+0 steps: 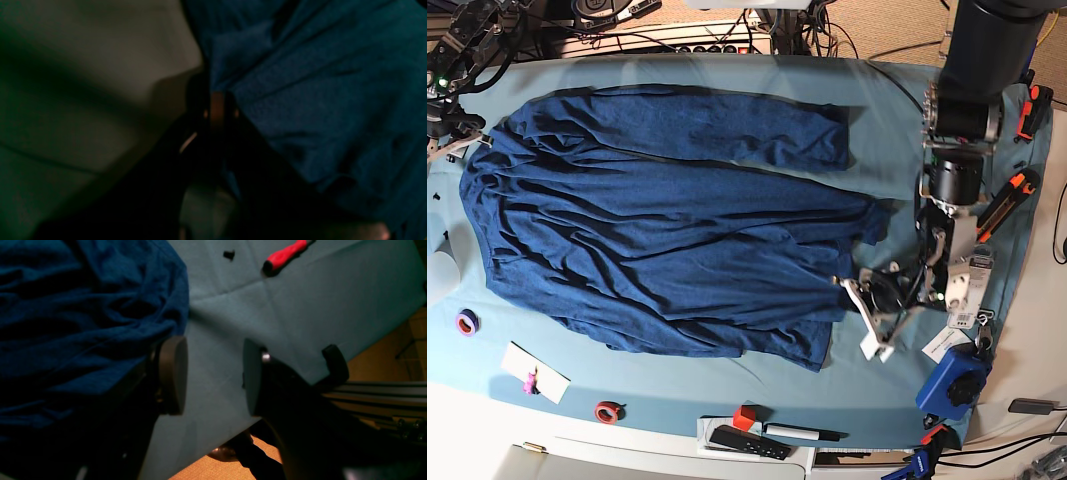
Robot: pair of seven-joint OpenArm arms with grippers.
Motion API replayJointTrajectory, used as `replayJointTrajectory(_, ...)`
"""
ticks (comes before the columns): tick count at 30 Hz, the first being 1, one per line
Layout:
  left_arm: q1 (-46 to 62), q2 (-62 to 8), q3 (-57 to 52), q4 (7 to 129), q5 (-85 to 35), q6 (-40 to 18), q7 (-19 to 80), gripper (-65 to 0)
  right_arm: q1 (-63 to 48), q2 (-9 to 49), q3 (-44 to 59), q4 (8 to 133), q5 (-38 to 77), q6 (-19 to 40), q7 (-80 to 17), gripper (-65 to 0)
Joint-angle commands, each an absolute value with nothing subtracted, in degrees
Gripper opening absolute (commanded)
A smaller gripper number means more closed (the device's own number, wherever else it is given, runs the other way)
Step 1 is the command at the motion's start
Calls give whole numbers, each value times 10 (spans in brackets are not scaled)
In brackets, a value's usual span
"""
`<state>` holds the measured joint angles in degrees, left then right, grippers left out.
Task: Layout the t-shirt on the table in an organized manner, then fold the t-shirt properly
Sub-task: 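Drag the held hem corner with the left gripper along the table edge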
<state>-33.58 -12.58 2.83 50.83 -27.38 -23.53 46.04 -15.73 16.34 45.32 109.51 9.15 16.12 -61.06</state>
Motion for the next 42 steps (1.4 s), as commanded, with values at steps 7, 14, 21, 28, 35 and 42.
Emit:
replayJointTrajectory(7, -373, -142, 26, 517, -261, -215, 421, -650, -155, 176, 457, 1105, 92, 159, -599, -379)
replayJointTrajectory(14, -377, -141, 26, 517, -261, -216, 382, -650, -155, 176, 458, 1105, 92, 159, -599, -379)
replayJointTrajectory(21, -410, -141, 26, 517, -239, -216, 367, -650, -155, 176, 457, 1105, 92, 159, -598, -379)
replayJointTrajectory(28, -447, -141, 26, 517, -240, -216, 359, -650, -155, 176, 457, 1105, 92, 159, -598, -379)
replayJointTrajectory(35, -469, -132, 26, 517, -242, -216, 342, -650, -155, 176, 458, 1105, 92, 159, -598, -379)
replayJointTrajectory(42, -478, -95, 26, 517, -242, -216, 325, -650, -155, 176, 458, 1105, 92, 159, -598, -379)
